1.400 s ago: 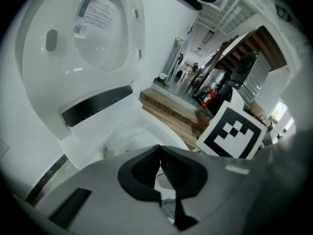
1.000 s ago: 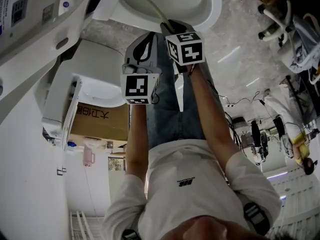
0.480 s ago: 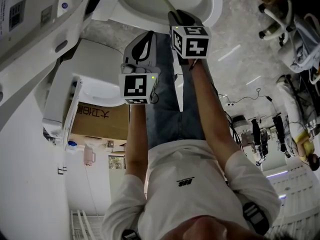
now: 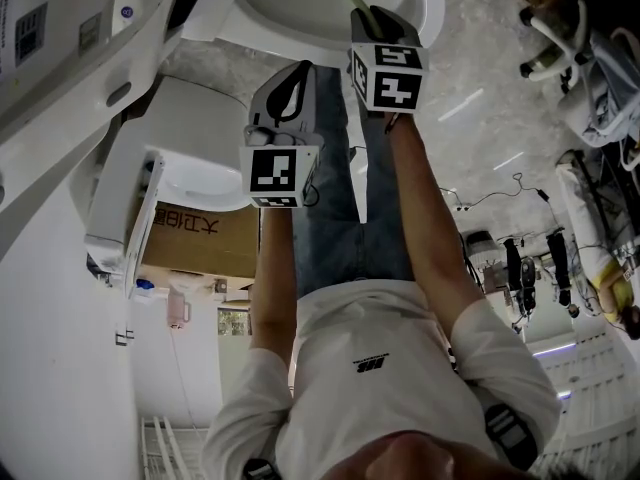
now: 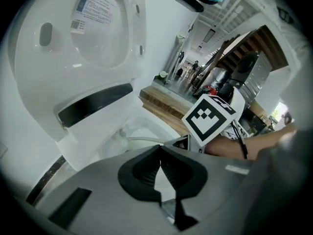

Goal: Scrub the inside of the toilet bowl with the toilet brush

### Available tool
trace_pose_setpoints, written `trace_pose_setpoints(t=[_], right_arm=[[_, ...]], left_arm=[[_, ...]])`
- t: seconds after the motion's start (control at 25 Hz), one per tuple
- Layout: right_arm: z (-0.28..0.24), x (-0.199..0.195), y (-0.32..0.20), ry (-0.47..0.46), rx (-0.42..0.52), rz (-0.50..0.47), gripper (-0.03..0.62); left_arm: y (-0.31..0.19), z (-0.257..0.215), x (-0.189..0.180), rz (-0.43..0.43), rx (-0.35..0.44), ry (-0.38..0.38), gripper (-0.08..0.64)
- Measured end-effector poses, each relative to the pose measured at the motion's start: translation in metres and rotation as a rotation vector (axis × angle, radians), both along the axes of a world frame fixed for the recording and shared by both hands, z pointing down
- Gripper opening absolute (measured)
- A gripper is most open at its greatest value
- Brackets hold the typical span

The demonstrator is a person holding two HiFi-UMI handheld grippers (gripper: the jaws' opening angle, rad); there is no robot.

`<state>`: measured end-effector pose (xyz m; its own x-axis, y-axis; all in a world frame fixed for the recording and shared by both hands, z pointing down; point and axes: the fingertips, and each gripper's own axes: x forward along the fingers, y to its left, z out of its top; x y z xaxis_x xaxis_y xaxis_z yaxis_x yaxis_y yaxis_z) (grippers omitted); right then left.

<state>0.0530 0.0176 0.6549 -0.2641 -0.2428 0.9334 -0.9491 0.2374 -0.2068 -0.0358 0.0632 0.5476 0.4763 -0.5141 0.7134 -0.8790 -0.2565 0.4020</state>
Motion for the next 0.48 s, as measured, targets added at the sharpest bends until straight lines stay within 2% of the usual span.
trace_pose_setpoints(t=[0.48], right_arm=[[-0.004,0.027,-0.023,0.177,0.121,-0.243,0.087]], left_arm=[[0.003,0.000,0.010,-0.004,0.002,-0.007,0.011]])
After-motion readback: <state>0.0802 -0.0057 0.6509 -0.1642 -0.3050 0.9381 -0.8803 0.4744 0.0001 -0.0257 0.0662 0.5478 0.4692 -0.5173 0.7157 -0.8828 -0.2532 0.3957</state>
